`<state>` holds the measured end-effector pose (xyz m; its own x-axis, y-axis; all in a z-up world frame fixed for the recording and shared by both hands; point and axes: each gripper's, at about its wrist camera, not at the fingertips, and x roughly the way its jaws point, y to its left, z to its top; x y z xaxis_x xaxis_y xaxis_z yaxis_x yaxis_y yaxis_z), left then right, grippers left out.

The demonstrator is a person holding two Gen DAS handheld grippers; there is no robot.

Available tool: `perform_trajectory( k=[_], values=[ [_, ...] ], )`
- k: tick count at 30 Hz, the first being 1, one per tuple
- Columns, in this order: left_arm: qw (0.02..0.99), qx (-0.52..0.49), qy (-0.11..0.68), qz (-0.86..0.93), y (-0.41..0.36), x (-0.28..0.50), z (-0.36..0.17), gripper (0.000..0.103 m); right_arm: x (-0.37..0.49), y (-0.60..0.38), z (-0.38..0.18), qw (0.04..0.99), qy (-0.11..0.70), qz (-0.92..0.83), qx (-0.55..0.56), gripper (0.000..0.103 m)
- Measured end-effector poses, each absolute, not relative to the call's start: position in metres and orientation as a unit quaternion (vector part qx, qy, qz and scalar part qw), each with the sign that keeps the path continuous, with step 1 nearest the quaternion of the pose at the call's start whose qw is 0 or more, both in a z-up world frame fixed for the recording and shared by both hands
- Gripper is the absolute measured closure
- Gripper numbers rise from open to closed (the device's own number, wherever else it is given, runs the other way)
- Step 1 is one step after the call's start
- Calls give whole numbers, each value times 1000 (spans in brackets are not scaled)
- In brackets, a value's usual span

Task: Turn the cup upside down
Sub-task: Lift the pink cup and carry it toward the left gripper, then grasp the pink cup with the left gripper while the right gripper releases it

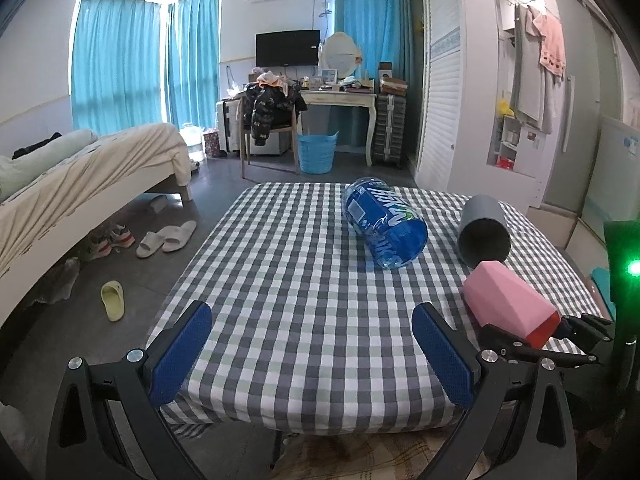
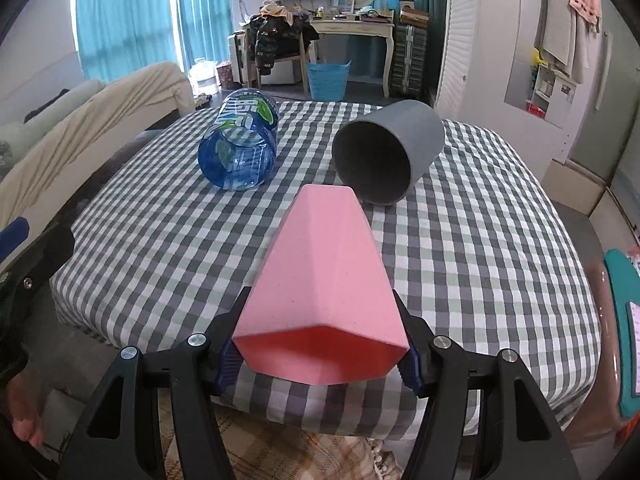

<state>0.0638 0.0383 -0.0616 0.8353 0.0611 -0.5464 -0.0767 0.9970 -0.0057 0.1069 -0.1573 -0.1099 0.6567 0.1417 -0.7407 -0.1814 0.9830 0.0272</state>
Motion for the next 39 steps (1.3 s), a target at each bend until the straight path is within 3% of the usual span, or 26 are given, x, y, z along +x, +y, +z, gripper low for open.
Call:
perform_trajectory(
  k=[2,5,12,21,36,39],
  values=[
    [958,-9,283,35,34,63,-60,0,107,-160,-110,910,405,91,-20,39],
    [959,2,280,38,28,62,-53,0,106,-164,-108,909,407,87,-28,20],
    [959,13,275,65,19,71,-23,0,90,-188,-68,920,371,126,0,12],
    [948,43,316,2,-47,105,-8,0,78,-264,-25,943,316,95,35,10],
    [871,38,485,-70,-113,175,-67,2,108,-335,-56,936,342,29,78,10],
    [843,37,530,-81,-118,185,-83,22,113,-338,-63,933,349,29,82,10]
  ],
)
